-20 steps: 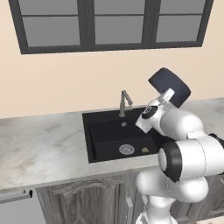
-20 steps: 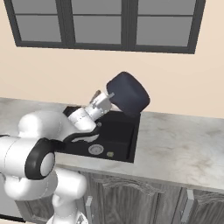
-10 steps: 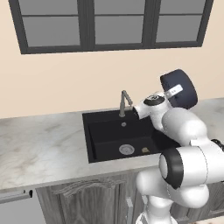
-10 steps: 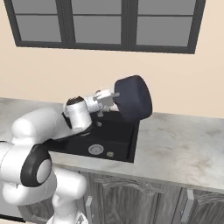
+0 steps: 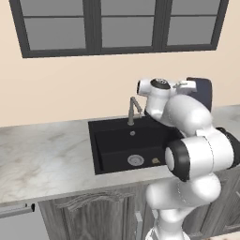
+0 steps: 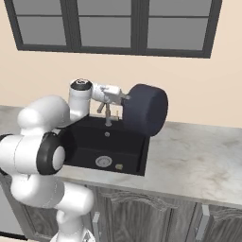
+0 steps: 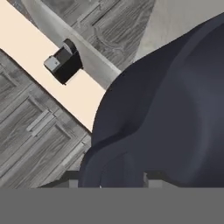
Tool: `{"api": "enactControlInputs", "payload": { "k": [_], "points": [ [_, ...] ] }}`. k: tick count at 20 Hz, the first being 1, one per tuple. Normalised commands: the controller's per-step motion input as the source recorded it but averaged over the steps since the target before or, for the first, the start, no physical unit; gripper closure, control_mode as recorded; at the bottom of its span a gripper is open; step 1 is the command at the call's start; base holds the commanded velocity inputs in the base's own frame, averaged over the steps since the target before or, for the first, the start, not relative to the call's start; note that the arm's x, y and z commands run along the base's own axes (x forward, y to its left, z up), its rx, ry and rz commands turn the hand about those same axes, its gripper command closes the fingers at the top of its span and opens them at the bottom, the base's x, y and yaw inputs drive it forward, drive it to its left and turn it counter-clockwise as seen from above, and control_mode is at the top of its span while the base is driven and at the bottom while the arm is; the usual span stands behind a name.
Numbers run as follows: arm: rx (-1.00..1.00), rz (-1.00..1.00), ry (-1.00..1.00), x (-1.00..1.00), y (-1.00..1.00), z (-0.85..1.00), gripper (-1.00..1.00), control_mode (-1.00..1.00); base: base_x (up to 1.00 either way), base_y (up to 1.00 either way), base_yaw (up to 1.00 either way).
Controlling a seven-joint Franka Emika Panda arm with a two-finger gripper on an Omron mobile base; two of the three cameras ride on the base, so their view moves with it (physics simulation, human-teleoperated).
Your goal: Dump the garlic from the pot into the sink. Then turn on the water and wash the garlic. Then turn off the water and put the garlic back in the pot.
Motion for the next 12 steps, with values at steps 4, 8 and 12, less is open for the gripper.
{"api": "enactControlInputs", "payload": {
  "k": [4, 8, 12],
  "points": [
    [0.18, -0.42, -0.15, -0.05, -0.01, 0.1, 1.0, -1.0, 0.0, 0.0, 0.0],
    [0.15, -0.39, -0.28, -0.18, -0.04, 0.02, 1.0, -1.0, 0.0, 0.0, 0.0],
    [0.13, -0.33, -0.44, -0.36, -0.02, 0.0, 1.0, -1.0, 0.0, 0.0, 0.0]
  ]
}}
